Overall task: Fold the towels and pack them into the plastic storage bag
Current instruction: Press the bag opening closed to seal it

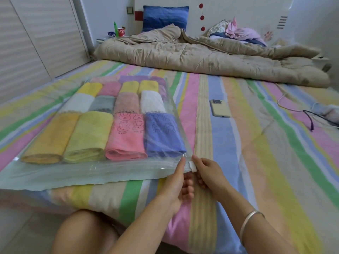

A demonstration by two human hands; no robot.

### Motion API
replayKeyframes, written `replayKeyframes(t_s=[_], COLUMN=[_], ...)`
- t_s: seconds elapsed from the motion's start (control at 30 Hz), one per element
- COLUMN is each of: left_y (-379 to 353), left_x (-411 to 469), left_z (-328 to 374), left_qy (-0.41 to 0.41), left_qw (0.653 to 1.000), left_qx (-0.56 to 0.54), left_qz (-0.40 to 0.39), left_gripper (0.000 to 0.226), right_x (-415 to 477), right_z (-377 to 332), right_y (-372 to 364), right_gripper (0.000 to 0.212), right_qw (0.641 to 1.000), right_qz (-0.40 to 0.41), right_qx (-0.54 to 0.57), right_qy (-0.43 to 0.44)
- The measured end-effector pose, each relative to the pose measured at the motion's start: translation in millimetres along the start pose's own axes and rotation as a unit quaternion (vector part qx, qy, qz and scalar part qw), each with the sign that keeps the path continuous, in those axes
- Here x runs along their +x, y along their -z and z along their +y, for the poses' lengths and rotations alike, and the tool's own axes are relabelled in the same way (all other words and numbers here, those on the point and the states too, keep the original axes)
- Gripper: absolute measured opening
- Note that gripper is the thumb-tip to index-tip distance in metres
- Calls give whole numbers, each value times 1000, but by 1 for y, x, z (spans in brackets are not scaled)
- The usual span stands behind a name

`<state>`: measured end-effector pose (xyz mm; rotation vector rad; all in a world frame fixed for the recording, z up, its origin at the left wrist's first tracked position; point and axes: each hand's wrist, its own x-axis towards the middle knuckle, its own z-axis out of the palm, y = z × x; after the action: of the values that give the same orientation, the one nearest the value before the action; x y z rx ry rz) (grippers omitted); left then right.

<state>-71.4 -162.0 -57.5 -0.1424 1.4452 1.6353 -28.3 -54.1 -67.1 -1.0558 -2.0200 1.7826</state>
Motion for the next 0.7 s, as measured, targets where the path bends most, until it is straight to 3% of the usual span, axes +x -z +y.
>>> replayKeyframes(t_s=[0.1, 0.27, 0.7], left_y=[-11, -21, -19], left_x=[7, 15, 21], left_z=[0, -6, -2], left_qy=[-48, -117, -113], left_qw=[999, 990, 992], left_qx=[19, 68, 46], left_qz=[10, 26, 21], left_gripper=[44, 38, 44], right_x=[-6, -7, -3], right_z=[-2, 0, 1], right_y=[3, 3, -1], right_gripper=[41, 40, 39], right_qw=[998, 996, 992], right_qz=[-52, -73, -73], right_qx=[28, 48, 101], right_qy=[-2, 2, -1])
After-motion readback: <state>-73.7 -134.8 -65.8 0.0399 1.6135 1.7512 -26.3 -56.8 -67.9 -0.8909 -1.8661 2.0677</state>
